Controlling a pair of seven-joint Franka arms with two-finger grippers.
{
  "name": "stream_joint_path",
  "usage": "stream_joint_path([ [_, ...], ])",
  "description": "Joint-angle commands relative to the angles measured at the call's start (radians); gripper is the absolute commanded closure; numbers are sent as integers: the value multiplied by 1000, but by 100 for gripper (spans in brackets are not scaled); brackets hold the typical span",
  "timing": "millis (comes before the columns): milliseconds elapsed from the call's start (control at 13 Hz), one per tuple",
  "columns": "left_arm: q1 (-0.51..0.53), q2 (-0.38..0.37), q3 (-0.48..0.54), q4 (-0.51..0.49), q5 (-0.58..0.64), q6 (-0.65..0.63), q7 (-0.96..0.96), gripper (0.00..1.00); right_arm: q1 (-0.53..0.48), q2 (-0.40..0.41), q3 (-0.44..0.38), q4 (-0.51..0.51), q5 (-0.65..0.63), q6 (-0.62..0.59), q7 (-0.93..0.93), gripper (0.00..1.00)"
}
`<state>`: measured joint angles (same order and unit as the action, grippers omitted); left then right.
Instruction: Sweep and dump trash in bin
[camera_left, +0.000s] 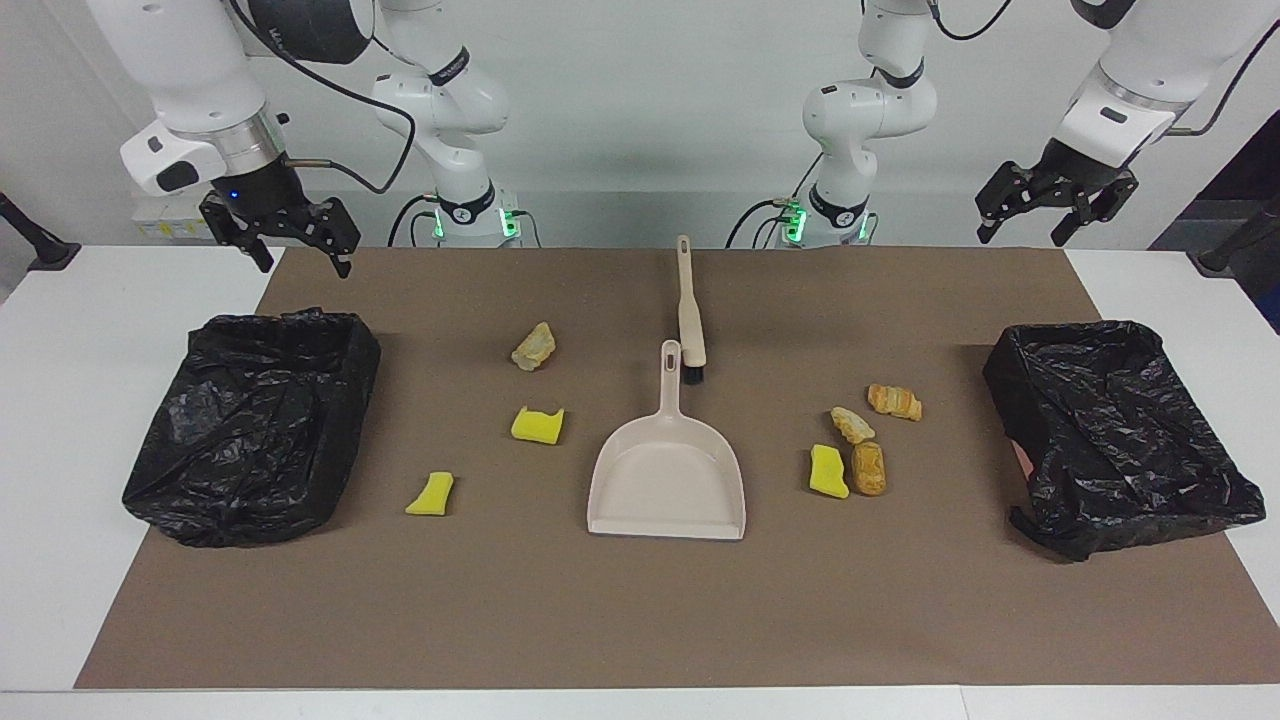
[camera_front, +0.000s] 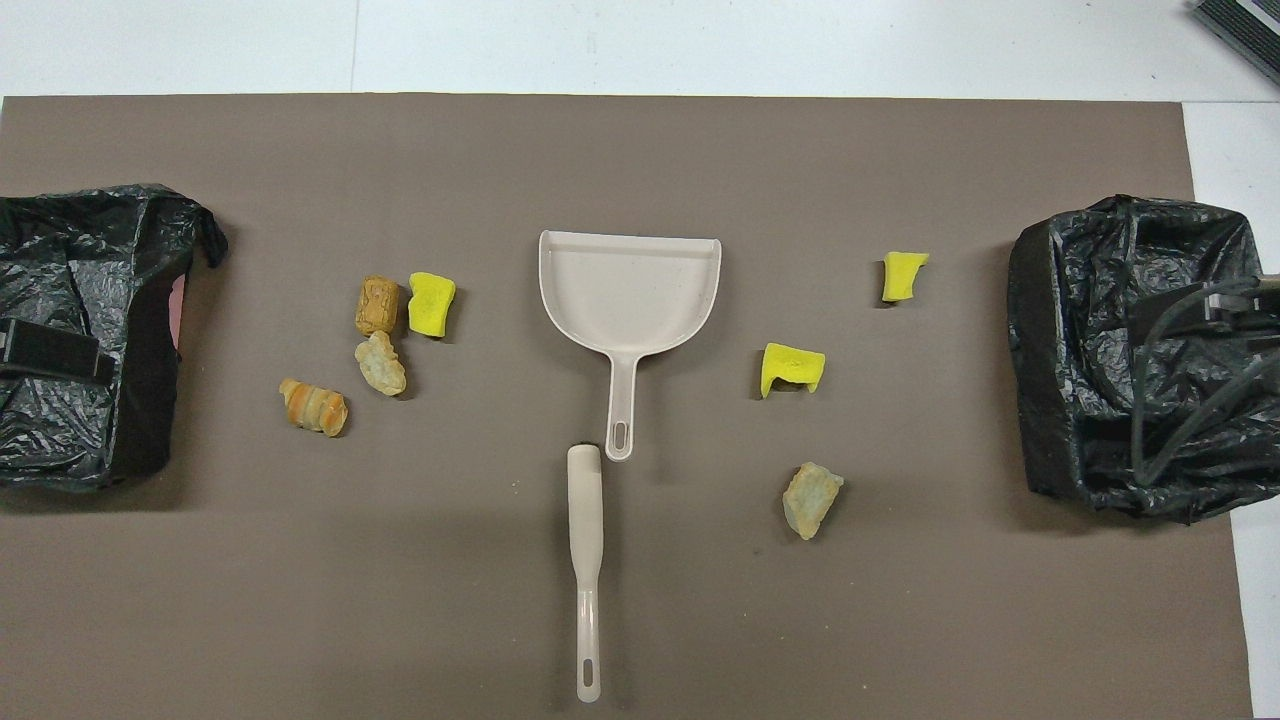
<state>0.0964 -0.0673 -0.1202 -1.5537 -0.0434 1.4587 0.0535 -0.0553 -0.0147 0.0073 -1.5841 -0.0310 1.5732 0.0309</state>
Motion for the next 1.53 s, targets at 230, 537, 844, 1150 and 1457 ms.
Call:
stream_joint_path([
  [230, -1, -20, 4, -19, -4, 0, -4, 0, -3, -11, 5, -19, 16, 16, 17, 0],
  [537, 0, -20, 4, -19, -4, 0, -4, 0, -3, -10, 5, -17, 16, 18, 17, 0],
  [844, 0, -20, 4, -19, -4, 0, -4, 0, -3, -11, 5, -19, 16, 16, 20, 0],
  [1150, -1, -20, 4, -19, -4, 0, -6, 0, -3, -11, 5, -19, 16, 16, 17, 0],
  [1457, -15, -20, 2, -19, -3, 5, -6, 0, 3, -11, 5, -19, 14, 16, 12, 0],
])
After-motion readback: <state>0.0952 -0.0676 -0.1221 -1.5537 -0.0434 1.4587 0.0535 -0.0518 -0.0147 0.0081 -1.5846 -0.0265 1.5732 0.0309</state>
